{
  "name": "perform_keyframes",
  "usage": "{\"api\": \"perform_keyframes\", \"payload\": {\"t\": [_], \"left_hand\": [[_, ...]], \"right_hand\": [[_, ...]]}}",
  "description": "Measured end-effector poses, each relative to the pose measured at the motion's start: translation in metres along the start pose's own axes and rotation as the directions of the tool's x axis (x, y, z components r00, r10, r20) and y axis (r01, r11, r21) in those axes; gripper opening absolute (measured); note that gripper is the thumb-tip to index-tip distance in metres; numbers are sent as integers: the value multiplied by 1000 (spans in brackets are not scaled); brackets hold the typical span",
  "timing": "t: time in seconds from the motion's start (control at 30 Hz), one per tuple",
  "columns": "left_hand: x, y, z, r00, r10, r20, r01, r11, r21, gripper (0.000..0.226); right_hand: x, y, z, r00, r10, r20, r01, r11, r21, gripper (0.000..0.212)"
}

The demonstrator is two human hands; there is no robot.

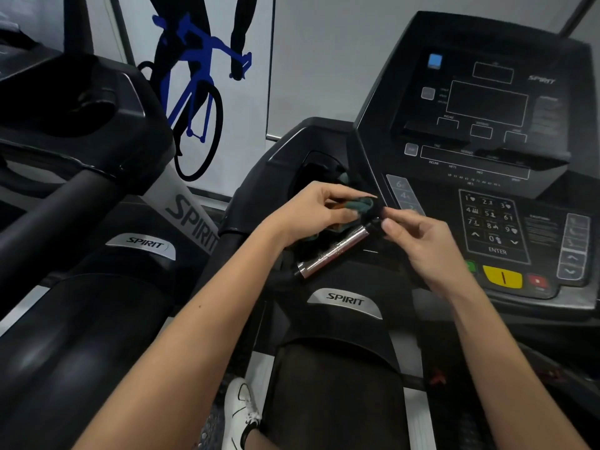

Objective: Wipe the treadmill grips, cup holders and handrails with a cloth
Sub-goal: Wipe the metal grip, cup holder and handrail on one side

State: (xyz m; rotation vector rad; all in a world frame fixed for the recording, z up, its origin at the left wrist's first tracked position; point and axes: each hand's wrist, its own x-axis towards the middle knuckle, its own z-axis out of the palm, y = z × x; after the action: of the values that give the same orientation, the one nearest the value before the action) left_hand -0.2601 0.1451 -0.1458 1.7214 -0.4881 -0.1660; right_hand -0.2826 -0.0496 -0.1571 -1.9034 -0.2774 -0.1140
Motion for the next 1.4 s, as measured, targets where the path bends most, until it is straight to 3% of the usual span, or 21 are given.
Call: {"api": "perform_keyframes", "payload": {"t": [0.13,0.27,0.47,0.67,0.83,0.97,1.17,1.27,1.4], "left_hand": [[-3,-27,-3,993,-88,-73,84,995,-57,31],[-23,-48,-21,984,-165,-73,164,986,-29,42],[-8,-10,-16,996,-61,65,61,998,5,40],[-10,-34,-19,989,-147,-7,146,988,-58,49],[-21,-29,-31,990,-135,34,132,988,77,42],[-8,-4,-15,995,-52,84,51,999,16,36],[-17,-31,-17,979,-203,33,206,964,-167,20],[-24,-39,-31,964,-264,42,267,960,-83,20],[-14,-18,-30,984,-165,65,164,986,23,23]], "right_hand": [[0,2,0,1000,1,-3,-1,1000,8,21],[1,4,-1,1000,7,7,-7,1000,23,21],[2,2,-3,999,-2,39,1,999,43,28],[2,5,-3,999,7,42,-10,997,80,23],[4,6,-3,999,29,43,-34,994,109,23],[3,6,-2,999,28,28,-31,992,124,22],[1,4,-1,999,36,18,-39,985,167,22],[1,4,0,999,40,18,-43,983,180,23],[2,3,0,999,48,19,-51,981,186,23]]}}
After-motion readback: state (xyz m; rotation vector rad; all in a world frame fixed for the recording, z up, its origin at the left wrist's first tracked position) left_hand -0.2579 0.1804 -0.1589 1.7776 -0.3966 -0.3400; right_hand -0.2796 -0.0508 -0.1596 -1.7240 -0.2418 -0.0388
